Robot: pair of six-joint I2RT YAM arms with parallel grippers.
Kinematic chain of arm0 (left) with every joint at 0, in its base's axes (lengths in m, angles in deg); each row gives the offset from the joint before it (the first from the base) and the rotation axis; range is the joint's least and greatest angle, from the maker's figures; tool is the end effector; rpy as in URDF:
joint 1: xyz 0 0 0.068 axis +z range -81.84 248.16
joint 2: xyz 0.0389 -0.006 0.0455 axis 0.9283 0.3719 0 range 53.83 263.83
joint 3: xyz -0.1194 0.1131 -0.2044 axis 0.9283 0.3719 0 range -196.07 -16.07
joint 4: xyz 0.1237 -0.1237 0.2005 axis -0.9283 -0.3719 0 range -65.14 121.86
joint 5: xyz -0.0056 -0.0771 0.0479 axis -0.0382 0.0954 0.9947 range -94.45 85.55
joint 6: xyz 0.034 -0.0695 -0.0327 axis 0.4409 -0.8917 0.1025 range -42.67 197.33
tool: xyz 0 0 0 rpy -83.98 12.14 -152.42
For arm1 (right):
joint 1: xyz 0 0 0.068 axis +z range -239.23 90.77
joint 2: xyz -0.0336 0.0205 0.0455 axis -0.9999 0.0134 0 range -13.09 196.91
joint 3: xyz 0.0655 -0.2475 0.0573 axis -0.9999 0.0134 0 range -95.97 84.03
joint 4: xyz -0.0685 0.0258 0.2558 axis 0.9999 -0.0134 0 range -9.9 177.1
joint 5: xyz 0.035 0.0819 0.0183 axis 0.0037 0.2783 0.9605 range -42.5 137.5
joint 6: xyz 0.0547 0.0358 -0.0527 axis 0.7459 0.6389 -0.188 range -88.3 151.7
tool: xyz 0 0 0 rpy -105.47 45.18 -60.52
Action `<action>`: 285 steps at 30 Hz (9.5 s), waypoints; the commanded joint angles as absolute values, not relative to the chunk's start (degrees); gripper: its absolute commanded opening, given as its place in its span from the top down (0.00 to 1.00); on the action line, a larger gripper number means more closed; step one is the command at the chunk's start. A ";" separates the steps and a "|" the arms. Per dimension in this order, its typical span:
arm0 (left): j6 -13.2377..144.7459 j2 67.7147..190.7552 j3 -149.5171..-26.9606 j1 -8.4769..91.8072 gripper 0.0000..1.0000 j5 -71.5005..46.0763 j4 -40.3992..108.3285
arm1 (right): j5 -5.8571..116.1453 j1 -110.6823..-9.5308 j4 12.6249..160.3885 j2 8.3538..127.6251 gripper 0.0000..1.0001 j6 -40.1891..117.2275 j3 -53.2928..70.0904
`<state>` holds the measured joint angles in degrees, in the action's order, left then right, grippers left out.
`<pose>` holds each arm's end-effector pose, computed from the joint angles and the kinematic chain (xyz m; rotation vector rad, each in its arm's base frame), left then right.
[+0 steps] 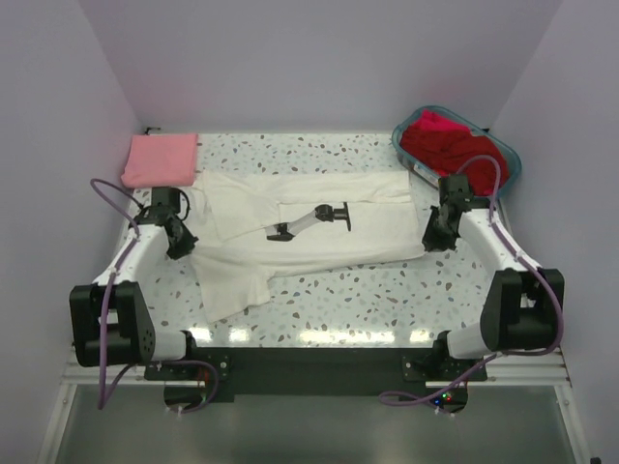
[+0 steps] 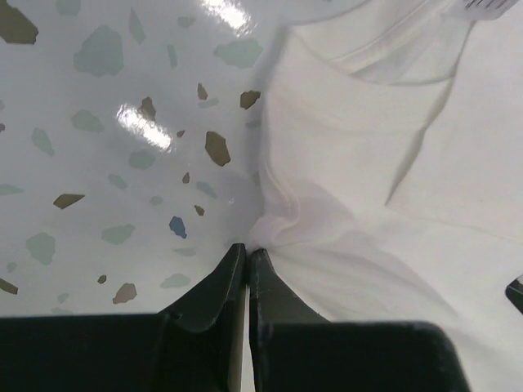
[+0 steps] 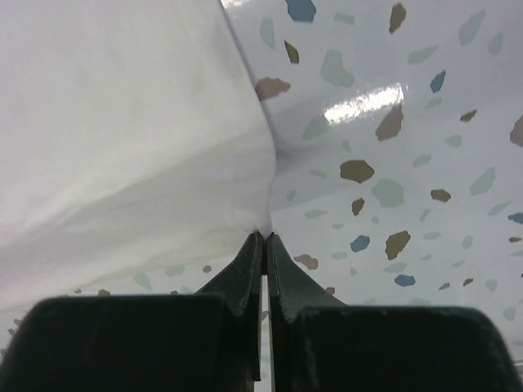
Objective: Fold and stack the t-shirts
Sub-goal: Fold the tshirt
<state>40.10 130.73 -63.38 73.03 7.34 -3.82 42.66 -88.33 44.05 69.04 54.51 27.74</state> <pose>0.2685 0.0380 0.1562 -1.0152 2.4697 0.1016 0.2896 -0.0016 0.1719 0.5464 2.7094 -0.0085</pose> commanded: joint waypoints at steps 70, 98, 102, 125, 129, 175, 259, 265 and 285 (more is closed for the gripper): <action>42.00 161.93 -93.85 73.35 0.98 6.55 4.87 | 48.72 -90.99 49.75 105.73 0.93 53.77 -7.02; 44.99 133.10 -66.00 56.04 0.33 7.94 0.39 | 48.47 -79.92 51.50 78.85 0.25 49.72 15.21; 44.38 136.43 -65.03 52.79 0.38 10.57 1.19 | 51.19 -79.22 53.09 77.53 0.25 50.60 18.98; 42.44 144.89 -64.40 46.46 1.00 16.64 3.65 | 55.50 -78.77 54.06 74.54 0.25 49.72 24.53; 42.88 145.06 -69.06 46.46 1.00 16.99 2.24 | 55.76 -78.77 53.71 73.92 0.25 49.46 24.53; 41.84 156.34 -98.28 56.56 0.22 20.07 8.04 | 55.86 -73.94 61.78 91.41 0.52 50.16 7.66; 32.24 131.79 -55.88 78.80 0.75 18.31 1.81 | 51.53 -97.32 61.35 69.54 0.59 60.35 35.52; 34.53 131.17 -66.51 78.71 0.38 19.98 -3.02 | 48.56 -83.80 58.63 71.02 0.55 54.31 22.35; 31.02 145.84 -79.79 75.20 0.39 -7.43 16.82 | 71.76 -51.62 72.07 104.05 0.53 34.08 -14.66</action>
<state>33.15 142.91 -75.82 75.80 -1.77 8.59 66.79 -53.42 67.59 101.60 38.78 -9.53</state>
